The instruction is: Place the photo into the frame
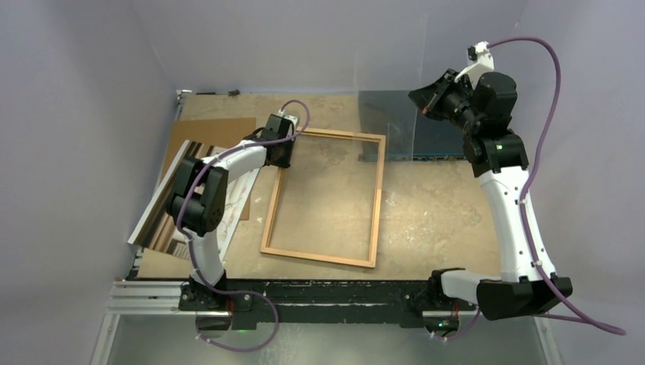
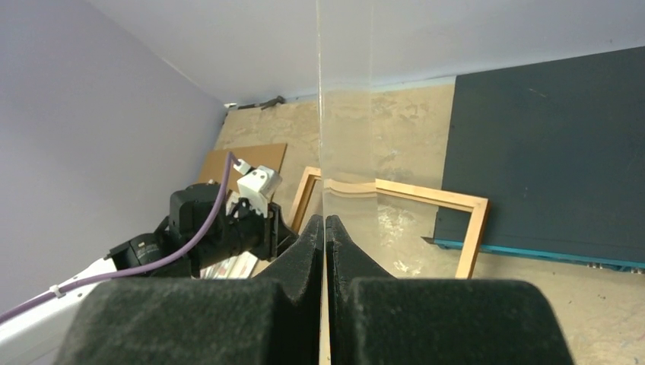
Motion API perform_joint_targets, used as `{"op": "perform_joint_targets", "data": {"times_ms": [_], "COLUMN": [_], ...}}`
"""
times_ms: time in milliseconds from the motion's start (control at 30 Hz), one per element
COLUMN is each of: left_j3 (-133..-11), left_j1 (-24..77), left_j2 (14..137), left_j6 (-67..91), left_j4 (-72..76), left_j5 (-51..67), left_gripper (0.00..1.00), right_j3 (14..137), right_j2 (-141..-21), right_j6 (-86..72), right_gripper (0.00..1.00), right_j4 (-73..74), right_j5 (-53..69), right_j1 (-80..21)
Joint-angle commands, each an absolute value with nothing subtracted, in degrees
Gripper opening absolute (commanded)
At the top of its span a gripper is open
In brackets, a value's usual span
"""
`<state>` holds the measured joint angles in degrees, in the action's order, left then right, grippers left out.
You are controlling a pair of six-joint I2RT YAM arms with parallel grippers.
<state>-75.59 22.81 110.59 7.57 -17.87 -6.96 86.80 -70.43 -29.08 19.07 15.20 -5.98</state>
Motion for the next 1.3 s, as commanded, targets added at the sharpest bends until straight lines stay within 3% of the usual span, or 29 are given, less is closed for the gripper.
{"op": "perform_joint_targets", "data": {"times_ms": [0,300,1267], "left_j3": [-73.0,-70.5,-64.8], "left_j1": [20.1,14.9,12.7], "left_j2": [107.3,106.7,99.9], "left_j6": [8.7,13.3,11.1], "left_j4": [-18.3,-19.9,-18.5], "left_j5": [-11.7,-9.6,-10.3], "left_gripper": [0.05,0.05,0.04], "right_j3": [86.6,85.7,83.1], "right_j2": [-68.7,-68.6,-69.7], "right_j6": [-30.6,-32.1,-37.4], "right_gripper": [0.0,0.0,0.0], "right_j4": [13.2,11.8,5.0], "right_j5": [18.6,20.8,26.2], "right_j1": [-5.8,-5.8,-5.8]}}
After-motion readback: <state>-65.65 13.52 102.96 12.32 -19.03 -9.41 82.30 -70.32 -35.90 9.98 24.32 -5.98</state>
